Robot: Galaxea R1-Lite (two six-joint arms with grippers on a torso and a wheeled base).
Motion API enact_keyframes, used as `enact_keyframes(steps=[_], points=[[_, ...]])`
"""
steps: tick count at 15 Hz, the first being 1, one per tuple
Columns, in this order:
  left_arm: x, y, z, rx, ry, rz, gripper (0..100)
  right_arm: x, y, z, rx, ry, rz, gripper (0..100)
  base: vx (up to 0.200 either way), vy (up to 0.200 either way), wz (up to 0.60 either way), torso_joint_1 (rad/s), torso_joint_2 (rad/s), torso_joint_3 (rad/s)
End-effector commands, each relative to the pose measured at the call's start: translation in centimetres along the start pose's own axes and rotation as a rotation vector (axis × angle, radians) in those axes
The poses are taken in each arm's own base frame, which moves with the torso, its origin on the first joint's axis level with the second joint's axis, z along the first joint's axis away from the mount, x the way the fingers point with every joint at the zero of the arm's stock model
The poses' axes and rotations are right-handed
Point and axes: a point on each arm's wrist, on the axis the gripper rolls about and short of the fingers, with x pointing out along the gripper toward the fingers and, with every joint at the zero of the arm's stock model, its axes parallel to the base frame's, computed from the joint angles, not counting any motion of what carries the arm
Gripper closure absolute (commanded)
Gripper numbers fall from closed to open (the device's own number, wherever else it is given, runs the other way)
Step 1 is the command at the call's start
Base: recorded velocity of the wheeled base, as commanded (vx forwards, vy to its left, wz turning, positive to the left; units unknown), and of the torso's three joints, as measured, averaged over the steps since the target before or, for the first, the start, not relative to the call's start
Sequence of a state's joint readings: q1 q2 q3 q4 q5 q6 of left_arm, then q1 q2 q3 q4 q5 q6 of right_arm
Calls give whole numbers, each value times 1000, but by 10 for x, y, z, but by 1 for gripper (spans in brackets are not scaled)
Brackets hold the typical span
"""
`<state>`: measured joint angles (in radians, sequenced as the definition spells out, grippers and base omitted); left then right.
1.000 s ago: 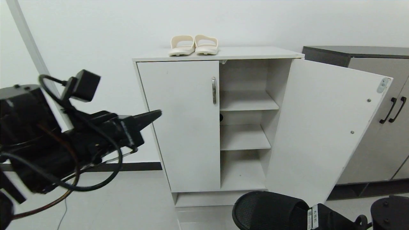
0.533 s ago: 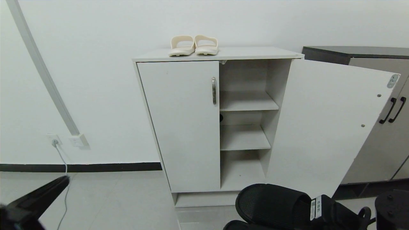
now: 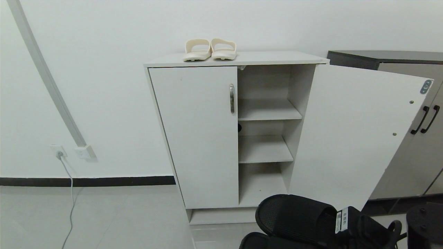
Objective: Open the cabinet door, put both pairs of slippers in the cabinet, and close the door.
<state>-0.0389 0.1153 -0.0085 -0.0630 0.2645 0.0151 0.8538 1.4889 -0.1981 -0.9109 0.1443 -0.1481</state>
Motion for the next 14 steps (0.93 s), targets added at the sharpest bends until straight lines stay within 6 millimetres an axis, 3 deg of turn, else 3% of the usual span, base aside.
enact_keyframes(steps=[1, 5, 9, 12, 14], points=[[-9, 1, -6, -13, -89, 36, 100, 2, 0, -1, 0, 9, -6, 100, 0, 0, 0, 0, 0, 0], [-9, -1, -5, 138, -107, -56, 100, 12, -3, 0, 10, 33, -54, 100, 0, 0, 0, 0, 0, 0], [-9, -1, -6, 21, -99, -87, 100, 37, -15, 13, 124, 27, -249, 100, 0, 0, 0, 0, 0, 0], [-9, 0, -7, -55, -89, -25, 100, 67, -24, 19, 211, 27, -407, 100, 0, 0, 0, 0, 0, 0], [-9, 0, -6, -20, -89, -19, 100, 101, -34, 24, 297, 5, -547, 100, 0, 0, 0, 0, 0, 0]])
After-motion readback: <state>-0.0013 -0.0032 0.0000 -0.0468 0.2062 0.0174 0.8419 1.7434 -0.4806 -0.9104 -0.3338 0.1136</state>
